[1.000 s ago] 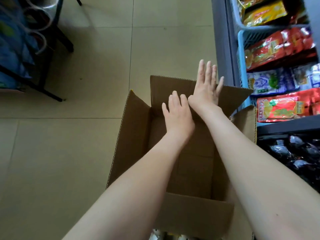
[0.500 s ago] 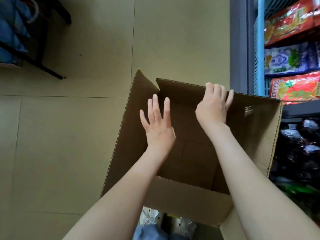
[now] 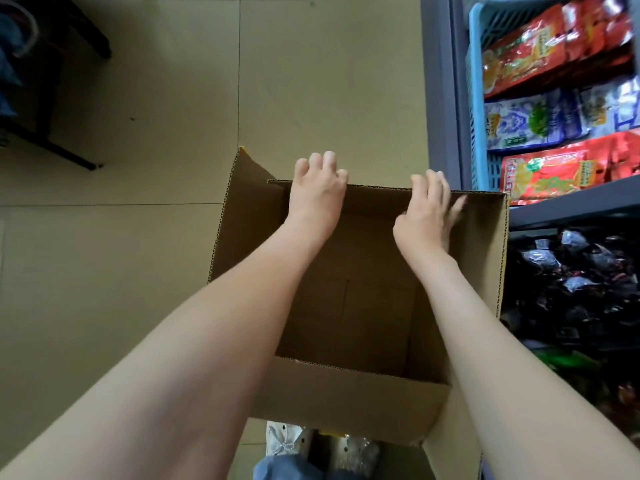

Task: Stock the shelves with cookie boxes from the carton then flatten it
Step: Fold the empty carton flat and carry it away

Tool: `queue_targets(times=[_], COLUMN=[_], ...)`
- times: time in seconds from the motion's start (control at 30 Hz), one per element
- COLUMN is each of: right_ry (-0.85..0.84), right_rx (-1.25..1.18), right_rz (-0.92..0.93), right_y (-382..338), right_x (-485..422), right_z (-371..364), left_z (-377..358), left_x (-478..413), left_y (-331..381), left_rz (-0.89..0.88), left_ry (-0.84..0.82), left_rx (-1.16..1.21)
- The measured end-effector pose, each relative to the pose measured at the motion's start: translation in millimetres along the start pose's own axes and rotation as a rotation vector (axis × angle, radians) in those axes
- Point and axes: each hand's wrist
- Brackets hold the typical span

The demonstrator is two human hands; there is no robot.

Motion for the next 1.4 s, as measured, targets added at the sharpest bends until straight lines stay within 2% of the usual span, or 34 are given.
queue_targets(times=[0.1, 0.17, 0.23, 0.37, 0.43, 0.63, 0.77, 0.83, 0.93, 1.03, 1.13, 1.27, 1.4], right_ry=[0.007, 0.034, 0.057, 0.060, -0.004, -0.086, -0.136, -0.181, -0.223, -0.328, -0.548, -0.771, -0.926], right_rx=[-0.025, -0.016, -0.055, -0.164, -0.168, -0.073, -0.136, -0.125, -0.157, -0.026, 0.122, 0.258, 0.416], right_rz=[0.119, 0.194, 0.268, 0.194, 0.159, 0.077, -0.183, -0.115, 0.111, 0.215, 0.216, 0.364, 0.407], right_y=[-16, -41, -68, -87, -82, -59, -30, -18, -12, -11, -5, 0, 1], right_x=[2, 4, 5, -2, -6, -19, -35, -33, 1, 57, 105, 145, 153], right_z=[-2, -4, -8, -15, -16, -14, -3, -2, -9, -28, -53, -78, -95], left_z=[-8, -13, -20, -30, -36, -34, -37, -46, -67, -85, -97, -106, -106], left_x=[12, 28, 43, 67, 71, 54, 58, 69, 94, 125, 154, 182, 205], left_y=[-24, -42, -63, -96, -102, -97, -90, -77, -40, 2, 31, 44, 43], left_rz=[0.012, 0.116, 0.225, 0.367, 0.355, 0.234, 0.233, 0.157, 0.093, 0.128, 0.167, 0.175, 0.251], left_ry=[0.021, 0.093, 0.039, 0.017, -0.051, -0.020, -0.044, -0.073, -0.152, -0.358, -0.469, -0.518, -0.504], left_rx=[-0.045, -0.047, 0.047, 0.213, 0.216, 0.170, 0.219, 0.281, 0.405, 0.500, 0.548, 0.544, 0.536])
Point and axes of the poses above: each hand's wrist, its own x-axis away from the middle knuckle, its own z-axis out of the back of the hand, y = z × x, and after that the axes turned 11 degrees about -z, right-handed
